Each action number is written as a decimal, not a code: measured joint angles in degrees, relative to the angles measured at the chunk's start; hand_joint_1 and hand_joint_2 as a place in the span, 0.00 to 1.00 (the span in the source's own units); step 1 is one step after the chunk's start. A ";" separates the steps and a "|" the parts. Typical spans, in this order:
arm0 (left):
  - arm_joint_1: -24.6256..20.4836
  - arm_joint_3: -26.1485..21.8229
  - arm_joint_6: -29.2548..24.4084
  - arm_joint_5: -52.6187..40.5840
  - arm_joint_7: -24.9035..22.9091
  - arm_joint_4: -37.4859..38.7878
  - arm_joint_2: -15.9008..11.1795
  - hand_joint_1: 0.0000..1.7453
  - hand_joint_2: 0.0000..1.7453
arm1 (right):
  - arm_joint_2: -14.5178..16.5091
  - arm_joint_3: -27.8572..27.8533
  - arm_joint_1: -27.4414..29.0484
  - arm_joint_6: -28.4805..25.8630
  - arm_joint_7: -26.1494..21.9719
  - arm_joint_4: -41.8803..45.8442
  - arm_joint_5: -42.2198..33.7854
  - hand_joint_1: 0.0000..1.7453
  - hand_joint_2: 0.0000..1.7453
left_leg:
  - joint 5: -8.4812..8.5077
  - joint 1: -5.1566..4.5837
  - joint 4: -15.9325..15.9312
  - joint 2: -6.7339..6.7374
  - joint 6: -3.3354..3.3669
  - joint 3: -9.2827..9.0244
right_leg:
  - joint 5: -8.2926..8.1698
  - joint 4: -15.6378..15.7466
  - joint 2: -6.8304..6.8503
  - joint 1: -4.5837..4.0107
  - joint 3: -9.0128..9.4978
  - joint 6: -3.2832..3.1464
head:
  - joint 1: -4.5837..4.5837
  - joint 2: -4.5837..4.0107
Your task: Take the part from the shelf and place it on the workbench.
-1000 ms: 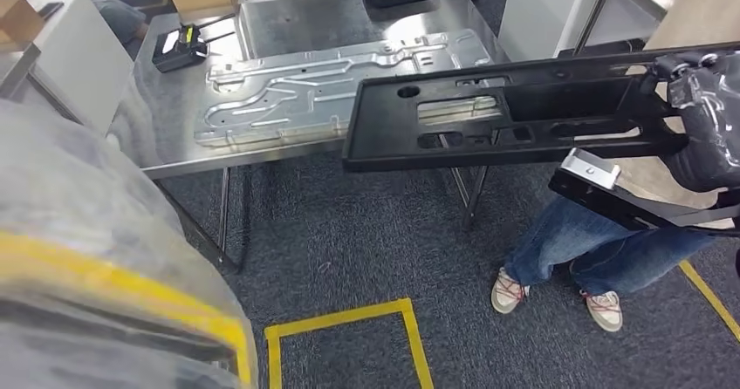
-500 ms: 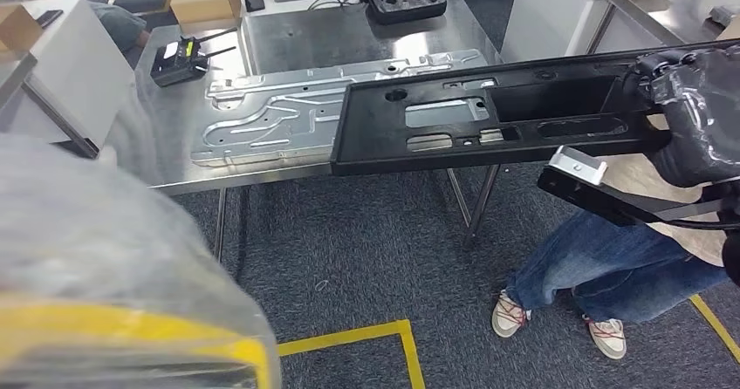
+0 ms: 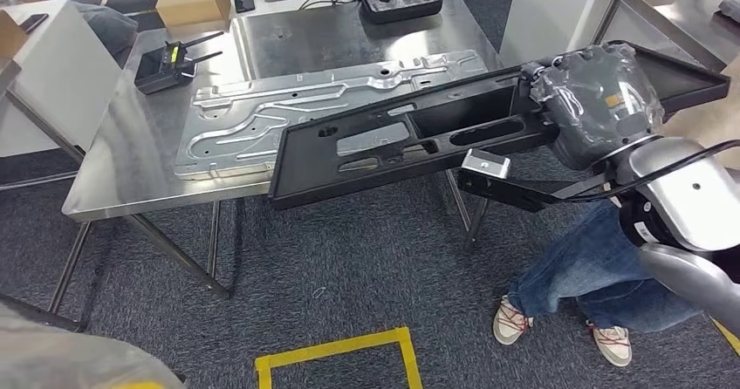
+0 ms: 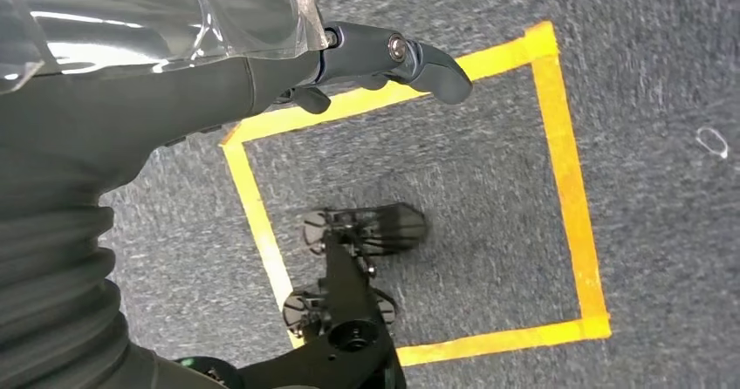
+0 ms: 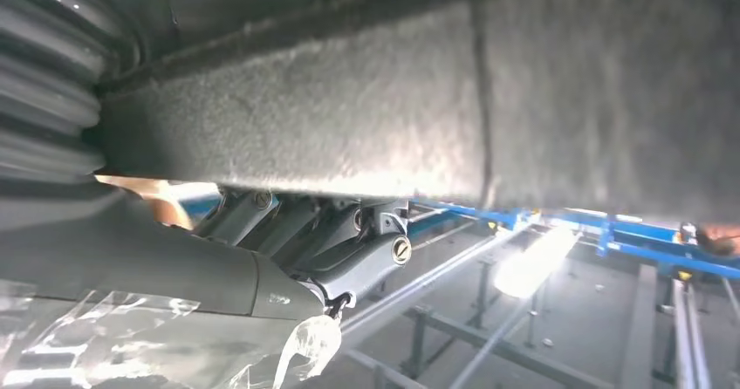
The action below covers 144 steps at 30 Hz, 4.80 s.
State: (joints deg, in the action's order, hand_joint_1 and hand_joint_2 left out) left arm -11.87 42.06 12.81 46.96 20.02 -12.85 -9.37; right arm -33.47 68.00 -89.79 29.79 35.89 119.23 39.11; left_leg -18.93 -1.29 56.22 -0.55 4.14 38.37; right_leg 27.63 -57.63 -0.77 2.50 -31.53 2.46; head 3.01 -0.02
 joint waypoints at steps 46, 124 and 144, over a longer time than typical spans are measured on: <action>1.41 0.78 -0.50 -1.04 -0.24 0.00 0.07 0.00 1.00 | 0.25 6.00 -1.64 2.38 3.49 -2.80 -4.73 1.00 1.00 | -6.76 -0.72 -1.07 -0.35 -0.21 -8.39 | -5.67 -0.06 0.73 -1.02 -5.25 -0.02 | -0.02 0.00; 5.13 8.98 4.37 -11.06 -14.50 0.04 -8.33 0.00 1.00 | -2.87 6.51 -1.85 3.54 2.27 -0.72 -4.82 1.00 1.00 | -2.58 -0.20 -0.97 0.21 0.06 -2.84 | 0.29 1.63 0.12 -0.76 2.60 0.08 | 0.02 0.00; 3.11 9.00 5.84 -11.46 -15.48 0.03 -7.92 0.00 1.00 | 13.43 9.78 6.42 -1.40 -8.44 -6.94 5.03 1.00 1.00 | -9.28 0.21 4.96 -0.26 -1.70 -6.17 | -5.00 2.66 0.60 -0.89 -2.85 -1.42 | 0.04 -0.07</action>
State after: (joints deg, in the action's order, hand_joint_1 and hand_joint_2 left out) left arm -8.76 51.06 18.65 35.50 4.54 -12.82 -17.29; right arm -20.04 77.77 -83.37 28.39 27.45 112.29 44.14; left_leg -28.20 -1.08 61.19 -0.82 2.44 32.20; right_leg 22.63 -54.97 -0.17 1.60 -34.38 1.04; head 3.05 -0.09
